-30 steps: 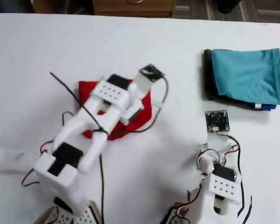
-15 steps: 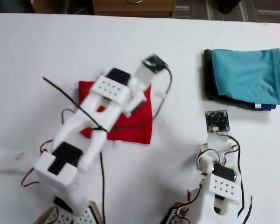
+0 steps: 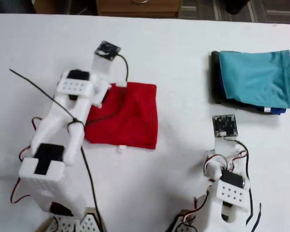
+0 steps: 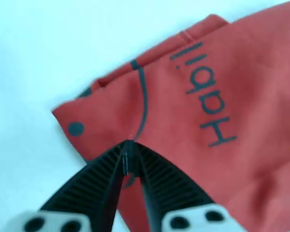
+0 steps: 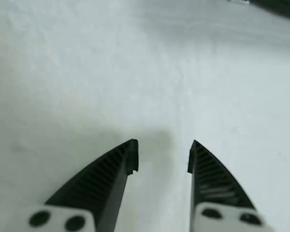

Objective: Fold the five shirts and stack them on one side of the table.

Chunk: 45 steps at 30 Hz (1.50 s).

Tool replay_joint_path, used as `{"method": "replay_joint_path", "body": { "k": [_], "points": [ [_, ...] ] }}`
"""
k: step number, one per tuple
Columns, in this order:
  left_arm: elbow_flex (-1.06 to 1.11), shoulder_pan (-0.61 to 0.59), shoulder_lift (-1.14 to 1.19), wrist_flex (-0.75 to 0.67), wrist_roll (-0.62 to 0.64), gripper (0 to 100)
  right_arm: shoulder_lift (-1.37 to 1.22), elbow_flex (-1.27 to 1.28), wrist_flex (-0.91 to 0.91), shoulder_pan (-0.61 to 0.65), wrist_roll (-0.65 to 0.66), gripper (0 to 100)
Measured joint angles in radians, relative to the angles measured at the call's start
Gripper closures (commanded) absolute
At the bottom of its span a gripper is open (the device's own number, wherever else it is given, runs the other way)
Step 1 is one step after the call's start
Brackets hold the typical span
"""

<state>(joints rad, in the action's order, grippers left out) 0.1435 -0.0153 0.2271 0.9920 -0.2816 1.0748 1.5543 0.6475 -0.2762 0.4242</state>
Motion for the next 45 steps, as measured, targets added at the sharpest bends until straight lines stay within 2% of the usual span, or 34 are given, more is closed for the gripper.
{"method": "replay_joint_path", "body": {
  "k": [4,10,15,19,25,32,37,45],
  "points": [
    [0.000,-0.040,0.023,-0.043,0.000,97,0.000,-0.075,0.074,0.026,-0.002,82.2],
    [-0.063,-0.129,0.209,-0.100,0.000,97,0.000,-0.290,0.229,0.299,-0.006,82.2],
    [-0.235,-0.146,0.334,-0.026,0.003,97,-0.068,-0.483,0.235,0.480,-0.006,82.2],
    [-0.334,-0.153,0.396,0.037,0.005,97,-0.328,-0.712,0.235,0.548,-0.015,82.2],
    [-0.358,-0.153,0.411,0.051,0.023,97,-0.907,-1.234,0.296,0.634,-0.138,82.2],
    [-0.362,-0.175,0.411,0.051,0.124,97,-1.498,-1.832,0.548,0.703,-0.230,82.2],
    [-0.362,-0.176,0.411,0.051,0.132,97,-1.751,-2.128,0.671,0.718,-0.235,82.2],
    [-0.362,-0.176,0.411,0.051,0.132,97,-2.062,-2.466,0.681,0.675,-0.235,82.2]
  ]
}}
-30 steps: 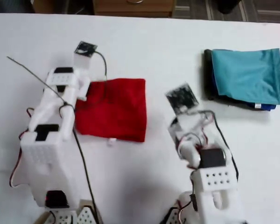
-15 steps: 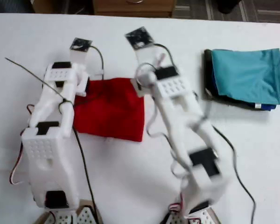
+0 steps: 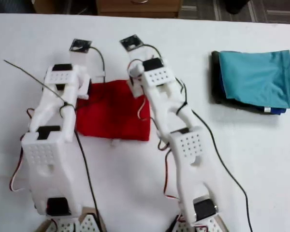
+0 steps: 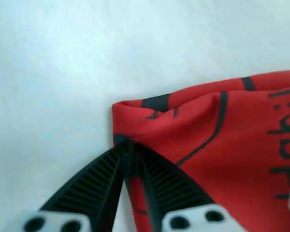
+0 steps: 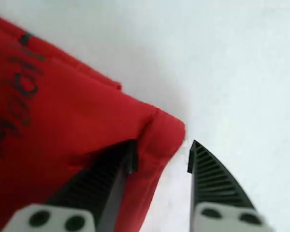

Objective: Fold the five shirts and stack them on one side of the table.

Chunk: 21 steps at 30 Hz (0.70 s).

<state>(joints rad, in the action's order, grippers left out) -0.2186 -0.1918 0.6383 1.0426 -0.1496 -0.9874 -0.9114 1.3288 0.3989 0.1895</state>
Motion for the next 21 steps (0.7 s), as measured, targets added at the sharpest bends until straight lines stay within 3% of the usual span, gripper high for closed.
{"method": "replay_joint_path", "body": {
  "k": [13,18,21],
  "points": [
    [-0.012,-0.005,0.002,0.011,0.000,97,-0.207,-0.443,0.152,-0.017,0.084,82.0],
    [-0.044,-0.029,-0.032,0.133,0.023,97,-0.207,-0.661,0.330,-0.018,0.084,82.5],
    [-0.044,-0.041,-0.089,0.218,0.025,97,-0.206,-0.707,0.404,-0.017,0.084,91.7]
  ]
}}
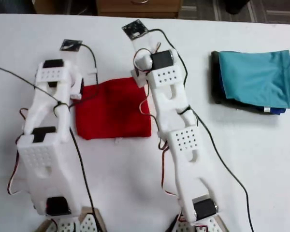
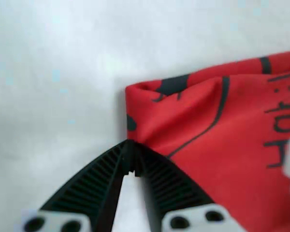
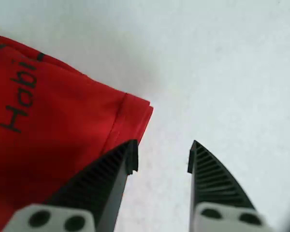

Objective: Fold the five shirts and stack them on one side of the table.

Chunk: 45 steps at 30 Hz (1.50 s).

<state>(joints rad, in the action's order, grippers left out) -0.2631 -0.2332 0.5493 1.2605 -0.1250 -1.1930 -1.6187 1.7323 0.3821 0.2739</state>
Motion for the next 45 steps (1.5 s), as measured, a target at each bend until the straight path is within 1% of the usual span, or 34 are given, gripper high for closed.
{"method": "replay_joint_path", "body": {
  "k": [1,2,7,10,13,15,20,22,25,31,36,45],
  "points": [
    [0.000,0.000,-0.015,0.032,0.000,97,0.000,-0.002,0.005,0.000,0.000,96.7],
    [0.000,-0.002,-0.031,0.057,0.000,97,-0.002,-0.003,0.009,-0.002,0.000,99.1],
    [0.000,-0.005,-0.063,0.192,0.002,97,-0.002,-0.005,0.014,0.005,0.000,86.5],
    [0.000,-0.031,-0.066,0.233,0.002,97,-0.002,-0.005,0.014,0.028,-0.003,78.3],
    [0.000,-0.081,-0.066,0.250,-0.006,97,0.017,0.032,0.014,0.066,-0.066,71.0],
    [0.000,-0.120,-0.066,0.252,-0.026,97,0.057,0.098,0.014,0.092,-0.112,68.3],
    [0.000,-0.215,-0.066,0.252,-0.063,97,0.196,0.368,0.014,0.149,-0.186,67.3],
    [0.000,-0.242,-0.066,0.252,-0.072,97,0.244,0.493,0.014,0.152,-0.233,67.3],
    [0.000,-0.262,-0.066,0.252,-0.075,97,0.272,0.615,0.014,0.144,-0.255,67.3],
    [0.000,-0.265,-0.066,0.252,-0.075,97,0.272,0.635,-0.032,0.149,-0.261,60.6],
    [0.000,-0.275,-0.066,0.252,-0.075,97,0.241,0.638,-0.107,0.178,-0.261,60.8],
    [0.000,-0.308,-0.066,0.252,-0.075,97,0.178,0.637,-0.155,0.176,-0.267,60.8]
  ]
}}
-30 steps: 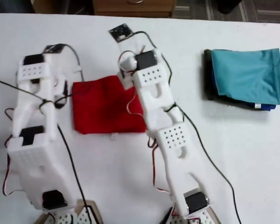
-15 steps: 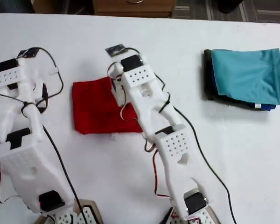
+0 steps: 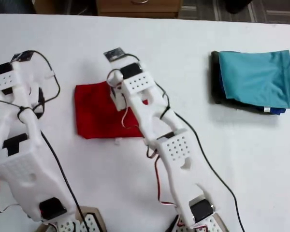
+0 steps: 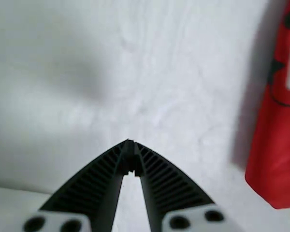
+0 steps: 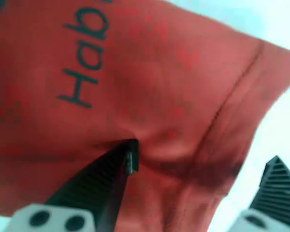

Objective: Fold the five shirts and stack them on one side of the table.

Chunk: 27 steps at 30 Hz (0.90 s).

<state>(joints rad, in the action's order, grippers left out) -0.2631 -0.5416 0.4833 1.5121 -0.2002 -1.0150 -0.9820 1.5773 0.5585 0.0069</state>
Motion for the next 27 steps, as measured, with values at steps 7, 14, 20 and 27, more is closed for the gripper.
{"method": "replay_joint_path", "body": {
  "k": [7,14,20,27],
  "points": [
    [0.000,0.000,0.000,0.000,0.000,97,-0.046,-0.012,0.043,0.009,-0.002,62.3],
    [0.000,0.000,0.000,0.000,0.000,97,-0.069,-0.014,0.147,0.044,0.213,94.3],
    [0.000,0.000,-0.077,0.000,0.000,97,-0.069,-0.020,0.158,0.044,0.315,98.3],
    [0.000,0.000,-0.175,0.005,0.000,97,-0.066,-0.086,0.169,0.011,0.321,98.0]
  ]
}}
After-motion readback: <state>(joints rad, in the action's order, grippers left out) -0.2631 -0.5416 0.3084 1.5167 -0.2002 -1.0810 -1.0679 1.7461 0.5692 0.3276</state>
